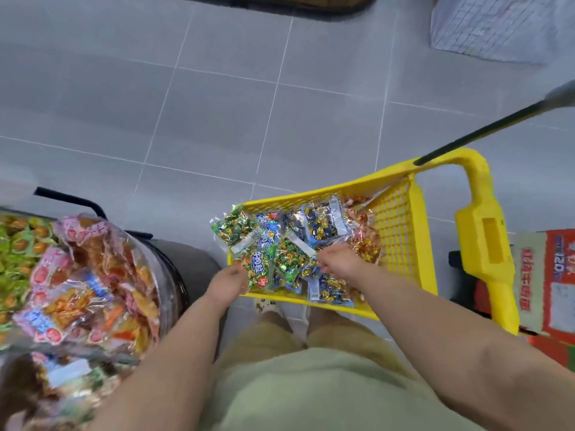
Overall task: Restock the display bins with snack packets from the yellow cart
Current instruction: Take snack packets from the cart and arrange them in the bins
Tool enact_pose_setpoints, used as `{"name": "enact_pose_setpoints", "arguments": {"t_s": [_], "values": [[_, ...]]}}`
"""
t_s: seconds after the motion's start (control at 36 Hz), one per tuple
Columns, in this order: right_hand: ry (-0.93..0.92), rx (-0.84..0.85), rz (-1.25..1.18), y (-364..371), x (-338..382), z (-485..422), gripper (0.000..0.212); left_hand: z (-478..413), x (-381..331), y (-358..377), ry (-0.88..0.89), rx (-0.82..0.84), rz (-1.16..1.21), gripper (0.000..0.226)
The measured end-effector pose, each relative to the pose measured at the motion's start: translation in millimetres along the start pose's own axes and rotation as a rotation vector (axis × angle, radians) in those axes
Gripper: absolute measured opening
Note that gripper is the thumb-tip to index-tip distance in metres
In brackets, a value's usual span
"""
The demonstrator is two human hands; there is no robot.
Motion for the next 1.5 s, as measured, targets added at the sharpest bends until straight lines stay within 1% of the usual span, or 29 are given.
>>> {"name": "enact_pose_setpoints", "arguments": {"t_s": [0.14,0.22,0.25,0.28,0.31,0.33,0.44,0.5,0.53,0.61,0.67,0.69,0.75,0.81,0.86,0.92,0.97,1.03,1.06,1.08,1.14,1.19,1.25,1.28,1.33,1.36,1.42,1.44,1.5], "values": [[-0.016,0.153,0.128,46.3,15.2,-23.9,0.026,-13.9,5.8,-6.9,-0.045,-0.006,0.14,0.015],[-0.022,0.164,0.113,70.2,19.5,-37.5,0.037,-24.1,17.1,-14.7,-0.115,0.006,0.254,0.015],[-0.014,0.179,0.131,77.7,21.6,-39.8,0.034,-26.9,20.7,-17.5,-0.141,0.011,0.289,0.014],[0.001,0.186,0.145,84.7,22.6,-42.6,0.027,-29.7,24.6,-20.4,-0.163,0.013,0.318,0.013],[0.014,0.176,0.152,91.0,22.9,-46.5,0.019,-32.7,28.0,-22.9,-0.18,0.013,0.346,0.014],[0.024,0.157,0.145,97.7,22.2,-51.0,0.021,-35.3,31.7,-25.7,-0.195,0.015,0.375,0.015],[0.047,0.077,0.154,115.7,18.2,-63.2,0.044,-44.1,44.7,-36.6,-0.23,0.036,0.422,0.011],[0.029,0.04,0.176,118.9,16.8,-64.4,0.047,-47.7,49.5,-41.8,-0.227,0.047,0.41,0.011],[0.016,0.032,0.161,120.2,16.0,-64.4,0.044,-49.4,51.1,-43.9,-0.224,0.051,0.405,0.011],[0.014,0.028,-0.006,121.8,12.5,-59.6,0.028,-51.5,52.7,-47.9,-0.216,0.064,0.392,0.01],[-0.018,-0.031,-0.093,117.5,9.2,-55.6,0.034,-52.3,51.6,-49.2,-0.21,0.073,0.397,0.009],[-0.036,-0.07,-0.117,113.7,7.9,-53.0,0.034,-52.4,50.3,-49.6,-0.204,0.081,0.395,0.009],[-0.064,-0.148,-0.121,103.2,7.0,-46.2,0.027,-51.7,46.3,-49.6,-0.192,0.099,0.385,0.009],[-0.091,-0.181,-0.115,91.0,6.6,-38.4,0.024,-50.4,39.8,-49.1,-0.178,0.109,0.382,0.008],[-0.075,-0.167,-0.138,78.7,5.6,-29.9,0.026,-47.8,31.3,-47.3,-0.154,0.14,0.393,0.01],[-0.038,-0.116,-0.317,68.7,4.6,-20.6,0.024,-41.2,20.7,-44.0,-0.119,0.212,0.378,0.014],[-0.037,-0.041,-0.562,62.9,5.5,-14.6,0.024,-31.4,10.6,-40.8,-0.085,0.326,0.335,0.02],[-0.052,0.036,-0.649,62.1,10.6,-11.5,0.021,-23.5,1.8,-37.7,-0.056,0.478,0.357,0.038],[-0.062,0.075,-0.624,63.5,13.8,-11.1,0.019,-20.6,-2.1,-36.8,-0.047,0.545,0.38,0.047],[-0.073,0.106,-0.572,66.1,17.2,-11.6,0.016,-17.7,-5.2,-36.5,-0.036,0.598,0.381,0.052],[-0.097,0.137,-0.486,70.6,24.2,-14.4,0.015,-14.3,-9.2,-38.1,-0.017,0.642,0.303,0.044],[-0.116,0.132,-0.443,72.6,30.8,-18.9,0.014,-15.2,-9.1,-41.0,-0.02,0.641,0.224,0.034],[-0.131,0.056,-0.382,71.8,34.5,-25.1,0.017,-19.8,-5.4,-44.1,-0.029,0.621,0.187,0.029],[-0.153,-0.012,-0.332,70.5,34.1,-29.2,0.018,-22.6,-3.6,-45.8,-0.032,0.606,0.185,0.03],[-0.203,-0.164,-0.103,66.0,27.0,-39.2,0.018,-28.0,1.0,-49.3,-0.041,0.568,0.236,0.031],[-0.218,-0.205,0.074,62.7,22.0,-44.3,0.027,-31.0,3.8,-50.5,-0.045,0.538,0.279,0.031],[-0.187,-0.163,0.341,58.1,11.7,-54.3,0.06,-35.9,10.4,-52.8,-0.071,0.45,0.356,0.032],[-0.158,-0.118,0.41,57.2,8.0,-58.2,0.071,-38.1,13.8,-53.9,-0.09,0.406,0.394,0.032],[-0.101,-0.051,0.513,58.2,3.5,-64.9,0.082,-42.8,20.9,-56.2,-0.108,0.359,0.452,0.03]]}}
Point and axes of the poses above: each hand's wrist, its own z-axis away from the middle knuckle, its own y-axis out of the palm, x = y × z, the point moved 1 cm from there along -z, towards the middle knuckle, and after that the axes turned 15 degrees about -y, right-handed, at the moved point
